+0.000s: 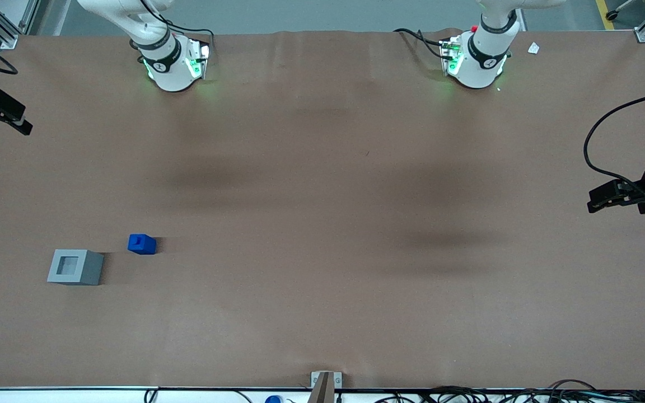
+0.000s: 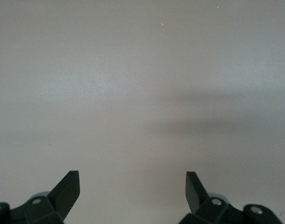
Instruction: Insert blue part into gray base with right arm
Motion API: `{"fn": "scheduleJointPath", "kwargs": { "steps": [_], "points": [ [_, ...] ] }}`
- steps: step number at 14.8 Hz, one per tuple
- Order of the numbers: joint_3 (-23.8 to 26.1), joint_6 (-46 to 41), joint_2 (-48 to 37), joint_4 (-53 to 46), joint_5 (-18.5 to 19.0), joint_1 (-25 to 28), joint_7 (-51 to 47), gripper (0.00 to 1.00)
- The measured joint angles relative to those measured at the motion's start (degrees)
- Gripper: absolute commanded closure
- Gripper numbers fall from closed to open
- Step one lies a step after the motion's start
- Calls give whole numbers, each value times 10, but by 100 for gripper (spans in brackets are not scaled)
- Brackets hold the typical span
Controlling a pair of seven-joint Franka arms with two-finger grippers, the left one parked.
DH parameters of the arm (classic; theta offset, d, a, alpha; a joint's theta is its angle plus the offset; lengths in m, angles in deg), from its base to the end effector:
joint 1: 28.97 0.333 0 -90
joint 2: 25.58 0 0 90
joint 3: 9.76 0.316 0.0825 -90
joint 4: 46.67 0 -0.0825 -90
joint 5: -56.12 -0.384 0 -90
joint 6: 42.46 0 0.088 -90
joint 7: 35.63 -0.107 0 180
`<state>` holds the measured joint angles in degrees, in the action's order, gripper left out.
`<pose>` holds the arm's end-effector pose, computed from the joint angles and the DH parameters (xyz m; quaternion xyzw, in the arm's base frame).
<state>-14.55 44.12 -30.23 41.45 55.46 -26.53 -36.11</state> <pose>0.5220 -0.0223 0.6781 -0.9993 0.0241 -0.0271 0.0087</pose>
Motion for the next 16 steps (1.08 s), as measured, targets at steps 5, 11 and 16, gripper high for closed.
{"fn": "scheduleJointPath", "kwargs": {
  "steps": [5, 11, 16],
  "points": [
    [1, 0, 0, 0, 0, 0, 0, 0],
    [5, 1, 7, 0, 0, 1, 0, 0],
    [7, 18, 55, 2, 0, 5, 0, 0]
  ]
}}
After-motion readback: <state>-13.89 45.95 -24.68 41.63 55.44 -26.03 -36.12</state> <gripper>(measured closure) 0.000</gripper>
